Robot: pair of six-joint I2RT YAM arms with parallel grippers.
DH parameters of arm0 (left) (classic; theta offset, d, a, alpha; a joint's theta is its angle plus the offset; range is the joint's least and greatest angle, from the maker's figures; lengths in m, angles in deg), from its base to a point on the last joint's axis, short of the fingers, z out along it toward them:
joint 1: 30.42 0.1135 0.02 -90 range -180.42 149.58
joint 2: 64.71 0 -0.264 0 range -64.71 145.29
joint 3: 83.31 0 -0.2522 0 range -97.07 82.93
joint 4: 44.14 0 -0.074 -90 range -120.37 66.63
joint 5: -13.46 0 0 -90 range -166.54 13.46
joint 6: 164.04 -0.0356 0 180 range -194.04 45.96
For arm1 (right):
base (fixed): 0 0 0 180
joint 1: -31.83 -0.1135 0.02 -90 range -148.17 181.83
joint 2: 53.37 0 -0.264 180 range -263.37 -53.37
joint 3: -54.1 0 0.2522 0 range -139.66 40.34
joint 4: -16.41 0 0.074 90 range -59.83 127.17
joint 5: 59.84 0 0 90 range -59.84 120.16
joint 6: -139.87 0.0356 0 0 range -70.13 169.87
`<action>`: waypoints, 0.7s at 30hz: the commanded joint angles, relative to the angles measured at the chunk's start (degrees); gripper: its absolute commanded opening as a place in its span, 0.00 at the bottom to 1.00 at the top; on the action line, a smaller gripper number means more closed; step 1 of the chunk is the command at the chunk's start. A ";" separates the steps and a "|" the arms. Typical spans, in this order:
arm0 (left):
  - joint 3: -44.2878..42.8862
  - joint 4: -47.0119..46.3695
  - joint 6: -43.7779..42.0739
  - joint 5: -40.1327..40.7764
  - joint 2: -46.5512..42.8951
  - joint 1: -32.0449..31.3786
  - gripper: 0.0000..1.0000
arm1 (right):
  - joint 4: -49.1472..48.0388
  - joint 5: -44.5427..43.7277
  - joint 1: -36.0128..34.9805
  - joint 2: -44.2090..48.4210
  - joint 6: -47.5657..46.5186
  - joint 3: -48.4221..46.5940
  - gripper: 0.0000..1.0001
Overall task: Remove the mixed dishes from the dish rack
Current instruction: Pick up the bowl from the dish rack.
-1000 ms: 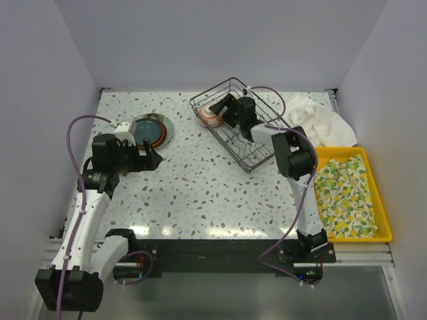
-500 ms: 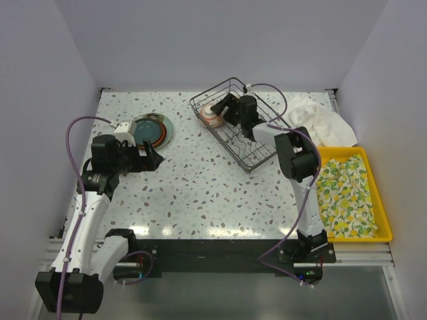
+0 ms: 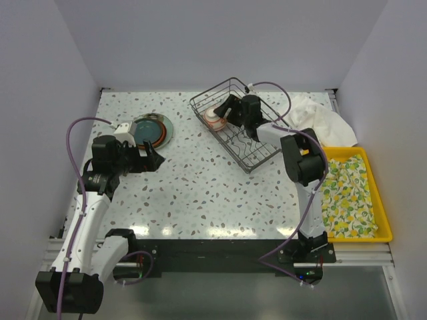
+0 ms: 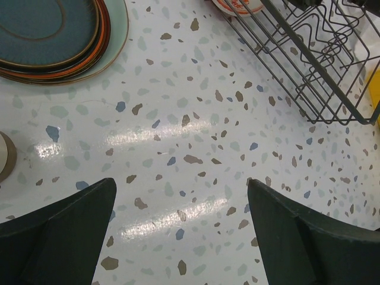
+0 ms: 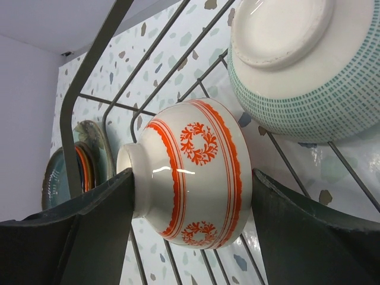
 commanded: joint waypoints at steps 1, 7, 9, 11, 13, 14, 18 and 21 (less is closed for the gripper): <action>-0.14 -2.93 1.52 -1.73 -0.30 -0.30 0.98 | -0.93 1.83 -0.13 8.67 -4.42 -0.30 0.45; -0.23 -4.43 2.14 -2.69 0.58 -0.30 0.98 | 4.51 -0.18 -0.22 12.45 -12.24 -0.03 0.43; -0.14 -4.69 2.40 -2.78 0.50 -0.30 0.98 | 6.62 -0.72 -0.13 13.86 -15.40 -0.03 0.43; -0.05 -5.13 2.84 -2.78 0.41 -0.30 0.98 | 7.77 -1.60 -0.22 14.82 -17.69 -0.12 0.42; 0.12 -5.48 3.80 -2.35 0.41 -0.30 0.98 | 9.79 -2.30 -0.31 16.41 -21.29 -0.12 0.42; 0.21 -5.57 4.33 -1.91 0.49 -0.30 0.97 | 10.49 -3.09 -0.22 16.93 -22.44 -0.12 0.42; 0.74 -6.54 6.09 -0.76 1.19 -0.30 0.97 | 14.88 -6.16 -0.31 20.01 -29.89 0.32 0.42; 0.83 -7.41 7.06 -0.50 2.25 -0.30 0.97 | 17.25 -8.00 -0.66 23.00 -34.73 1.11 0.43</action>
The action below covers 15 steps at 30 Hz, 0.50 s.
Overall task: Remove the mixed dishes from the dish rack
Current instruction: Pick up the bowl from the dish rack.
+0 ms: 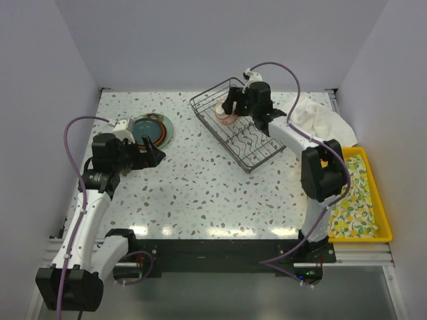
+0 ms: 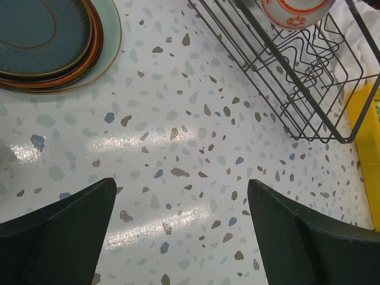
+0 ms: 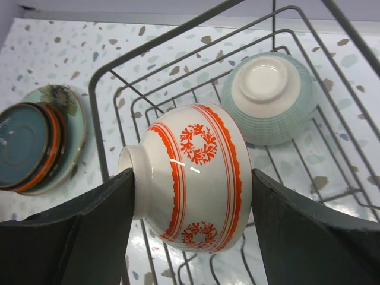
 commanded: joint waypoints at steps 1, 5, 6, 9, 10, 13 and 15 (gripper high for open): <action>0.78 -3.90 2.73 0.33 1.42 -0.30 0.97 | 1.81 -4.76 -0.55 8.27 -10.81 0.74 0.43; 0.61 -4.17 3.61 1.03 3.52 -0.30 0.97 | 3.31 -9.32 -3.52 12.23 -19.33 2.14 0.44; 0.52 -4.16 3.79 0.95 4.05 -0.30 0.97 | 4.70 -10.38 -4.23 13.19 -23.53 2.58 0.44; -0.01 -4.43 4.31 0.77 6.16 -0.30 0.96 | 4.19 -15.47 -8.53 17.06 -31.26 6.52 0.45; -0.18 -4.51 4.40 0.68 6.69 -0.30 0.97 | 3.75 -18.62 -11.42 18.03 -33.48 7.67 0.45; -0.89 -4.87 4.32 0.68 8.54 -0.30 0.97 | 1.47 -21.98 -15.74 22.33 -41.83 12.24 0.45; -1.85 -4.87 4.14 0.77 10.21 -0.30 0.97 | 0.42 -24.62 -19.87 25.14 -46.48 15.05 0.45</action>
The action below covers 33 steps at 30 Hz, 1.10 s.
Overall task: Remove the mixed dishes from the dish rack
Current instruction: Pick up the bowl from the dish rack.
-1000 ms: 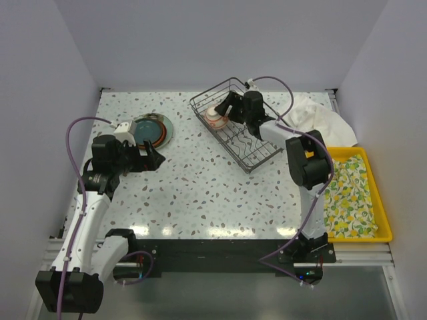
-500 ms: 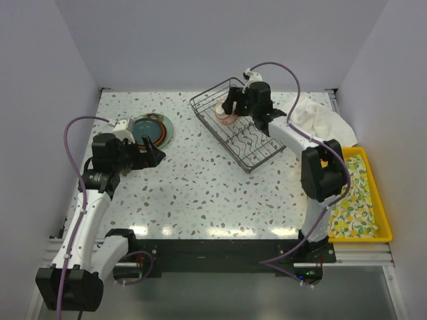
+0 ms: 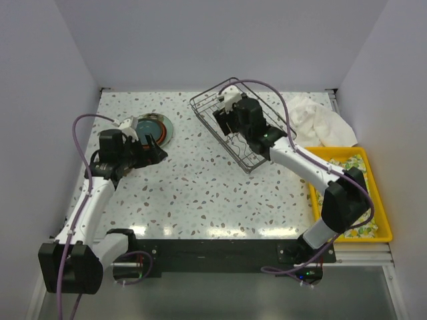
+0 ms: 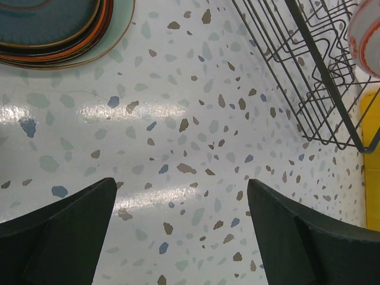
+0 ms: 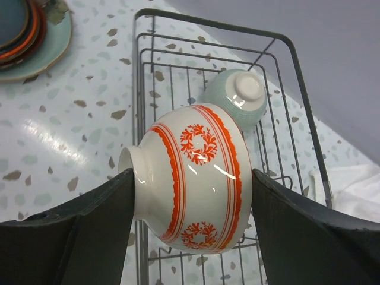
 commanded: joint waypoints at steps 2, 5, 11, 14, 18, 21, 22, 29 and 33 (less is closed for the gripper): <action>-3.16 -3.08 0.84 0.03 3.74 -0.30 0.97 | -6.45 -10.53 -9.98 7.80 -17.16 5.45 0.45; -4.92 -3.43 1.19 -0.59 6.55 -0.30 0.97 | -8.29 -13.79 -15.97 9.91 -22.69 8.96 0.45; -8.62 -3.17 2.60 -3.13 11.48 -0.83 0.97 | -14.88 -20.82 -25.20 10.54 -30.52 16.35 0.48; -9.94 -2.38 3.21 -3.31 13.06 -1.88 0.97 | -19.70 -23.46 -29.33 8.61 -35.97 19.51 0.49; -10.20 -2.64 4.44 -3.31 14.21 -3.46 0.97 | -25.52 -25.66 -32.85 5.44 -41.85 23.12 0.49; -10.12 -2.81 6.37 -3.66 15.09 -4.87 0.97 | -30.26 -27.68 -34.70 2.63 -44.49 24.79 0.50; -10.20 -2.90 7.16 -4.01 15.70 -5.66 0.97 | -31.41 -28.12 -35.23 2.10 -44.94 25.23 0.50; -11.52 -4.22 12.70 -8.67 19.39 -8.12 0.95 | -39.76 -30.49 -36.99 -2.47 -47.40 27.25 0.52; -12.48 -4.39 13.84 -9.99 20.98 -8.39 0.93 | -47.74 -31.90 -37.69 -6.59 -50.64 29.36 0.53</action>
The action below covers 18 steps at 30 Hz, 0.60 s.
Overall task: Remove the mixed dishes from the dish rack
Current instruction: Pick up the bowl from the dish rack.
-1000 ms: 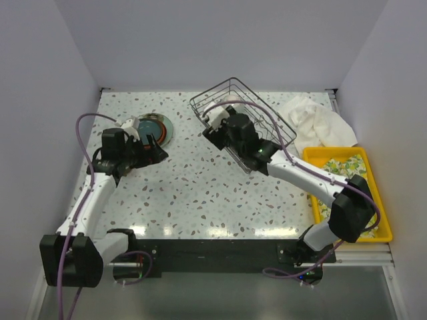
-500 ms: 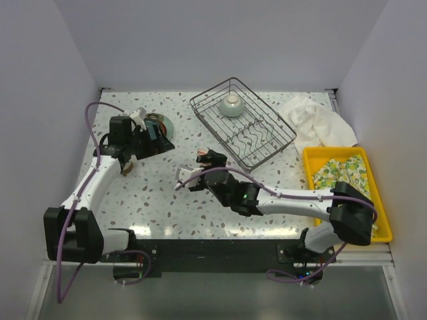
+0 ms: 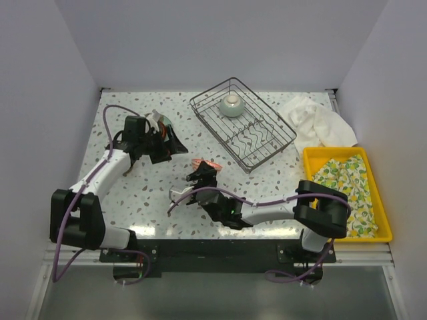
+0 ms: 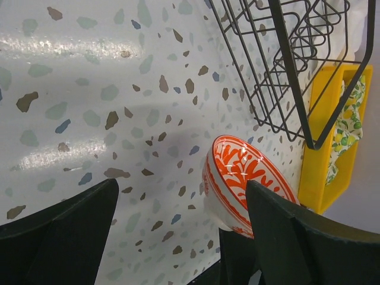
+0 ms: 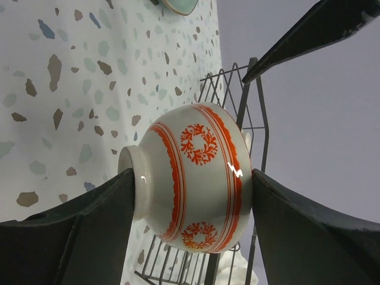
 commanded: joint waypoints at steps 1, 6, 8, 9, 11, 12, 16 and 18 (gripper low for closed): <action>-3.33 -2.56 3.25 -3.67 1.28 -0.50 0.92 | -19.42 -4.47 -0.93 -2.91 -6.15 1.78 0.53; -5.17 -2.38 4.30 -6.49 3.48 -1.02 0.91 | -28.43 -6.32 -0.93 -6.96 -11.96 3.01 0.54; -5.79 -1.77 4.04 -6.93 4.19 -1.38 0.90 | -28.87 -6.41 -0.84 -7.31 -12.05 3.28 0.54; -6.14 -1.85 4.04 -7.02 4.71 -1.64 0.89 | -28.87 -6.32 -0.84 -7.40 -12.14 3.36 0.54; -6.23 -1.68 3.78 -7.63 5.33 -2.08 0.88 | -28.95 -6.49 -0.93 -7.66 -12.66 3.19 0.55; -6.32 -1.51 3.60 -7.72 5.85 -2.34 0.88 | -29.39 -6.58 -0.93 -7.84 -12.93 3.19 0.55; -6.14 -0.01 2.90 -8.25 7.70 -3.40 0.85 | -32.65 -5.80 -0.93 -8.45 -14.68 3.80 0.55; -6.05 0.43 2.81 -9.03 8.75 -4.45 0.84 | -32.73 -5.35 -0.84 -8.80 -14.51 4.07 0.55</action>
